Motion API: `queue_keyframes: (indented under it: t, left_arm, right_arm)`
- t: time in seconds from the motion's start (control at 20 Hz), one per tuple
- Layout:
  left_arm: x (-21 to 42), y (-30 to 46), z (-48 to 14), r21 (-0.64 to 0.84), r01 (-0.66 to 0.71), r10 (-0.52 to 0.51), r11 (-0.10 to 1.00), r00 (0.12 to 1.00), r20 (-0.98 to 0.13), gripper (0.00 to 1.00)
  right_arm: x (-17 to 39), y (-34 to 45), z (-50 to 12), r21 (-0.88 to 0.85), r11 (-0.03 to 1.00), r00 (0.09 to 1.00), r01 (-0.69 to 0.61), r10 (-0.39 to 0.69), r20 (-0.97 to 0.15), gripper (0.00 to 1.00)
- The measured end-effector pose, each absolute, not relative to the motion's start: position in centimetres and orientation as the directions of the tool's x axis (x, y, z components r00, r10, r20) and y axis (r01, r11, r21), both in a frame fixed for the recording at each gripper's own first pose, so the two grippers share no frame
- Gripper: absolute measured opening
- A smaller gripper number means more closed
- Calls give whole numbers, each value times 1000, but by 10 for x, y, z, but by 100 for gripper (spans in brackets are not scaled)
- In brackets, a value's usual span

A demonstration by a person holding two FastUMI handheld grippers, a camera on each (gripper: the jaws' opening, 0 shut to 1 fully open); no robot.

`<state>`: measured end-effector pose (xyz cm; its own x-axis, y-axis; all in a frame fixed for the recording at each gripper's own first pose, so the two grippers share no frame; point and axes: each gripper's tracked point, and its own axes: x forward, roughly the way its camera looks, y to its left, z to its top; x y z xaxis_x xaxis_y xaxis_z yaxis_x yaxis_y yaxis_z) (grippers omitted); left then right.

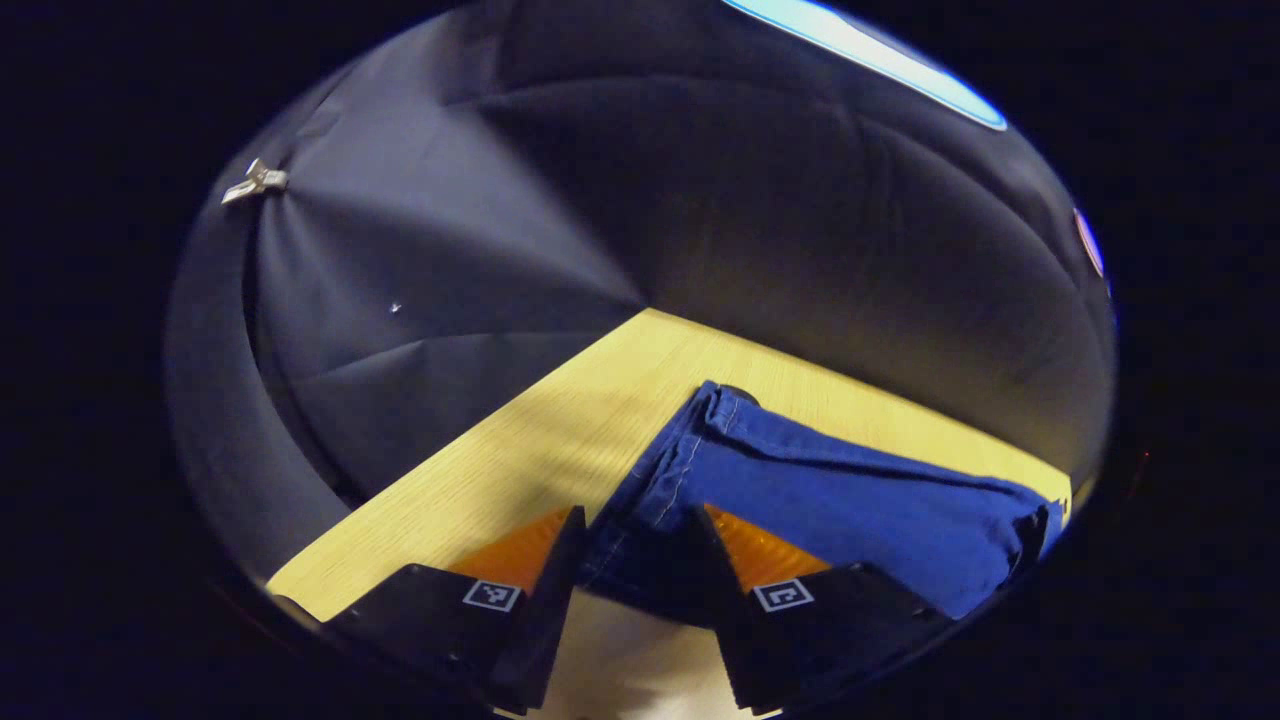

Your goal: Grasp the waist and the cuffs of the jeans and fold them to make the two legs overlap; first hold the waist and fold one-third of the jeans toward the cuffs, then hold the cuffs and fold the remaining one-third in the same direction to finish folding.

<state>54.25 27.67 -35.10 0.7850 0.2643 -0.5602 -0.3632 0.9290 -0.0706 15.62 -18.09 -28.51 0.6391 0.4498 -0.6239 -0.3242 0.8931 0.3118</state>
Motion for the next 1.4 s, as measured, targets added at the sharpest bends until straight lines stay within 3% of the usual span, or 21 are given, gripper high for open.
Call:
queue_keyframes:
  t: [0.1, 0.2, 0.3, 0.45, 0.65, 0.8, 0.9, 1.0, 1.4]
  left_arm:
    - [547, 280, -347, -79, -367, 266, 927, 789, -553, 72]
    - [551, 270, -345, -149, -317, 185, 937, 809, -558, 68]
    - [553, 261, -346, -226, -285, 122, 932, 830, -545, 37]
    - [555, 250, -342, -315, -276, 76, 908, 848, -524, 19]
    - [559, 247, -336, -389, -295, 75, 873, 868, -492, 7]
    - [560, 237, -313, -455, -278, 63, 846, 899, -433, 11]
    - [557, 222, -275, -506, -216, 28, 835, 935, -354, 3]
    - [548, 202, -223, -510, -137, -10, 849, 962, -274, 6]
    - [520, -23, -95, -486, 196, -275, 851, 957, -96, 6]
  right_arm:
    - [153, -182, -289, 314, 893, 629, -323, 450, -634, 97]
    - [151, -182, -290, 314, 893, 624, -323, 451, -639, 97]
    - [149, -185, -293, 311, 894, 623, -322, 447, -641, 98]
    - [144, -190, -299, 311, 898, 615, -310, 439, -655, 97]
    - [144, -193, -298, 303, 901, 617, -309, 433, -657, 98]
    - [148, -200, -291, 297, 905, 633, -305, 426, -646, 98]
    - [153, -207, -286, 282, 912, 650, -297, 409, -640, 98]
    - [160, -220, -278, 263, 922, 676, -285, 388, -627, 98]
    - [188, -300, -245, 227, 961, 765, -160, 266, -587, 97]
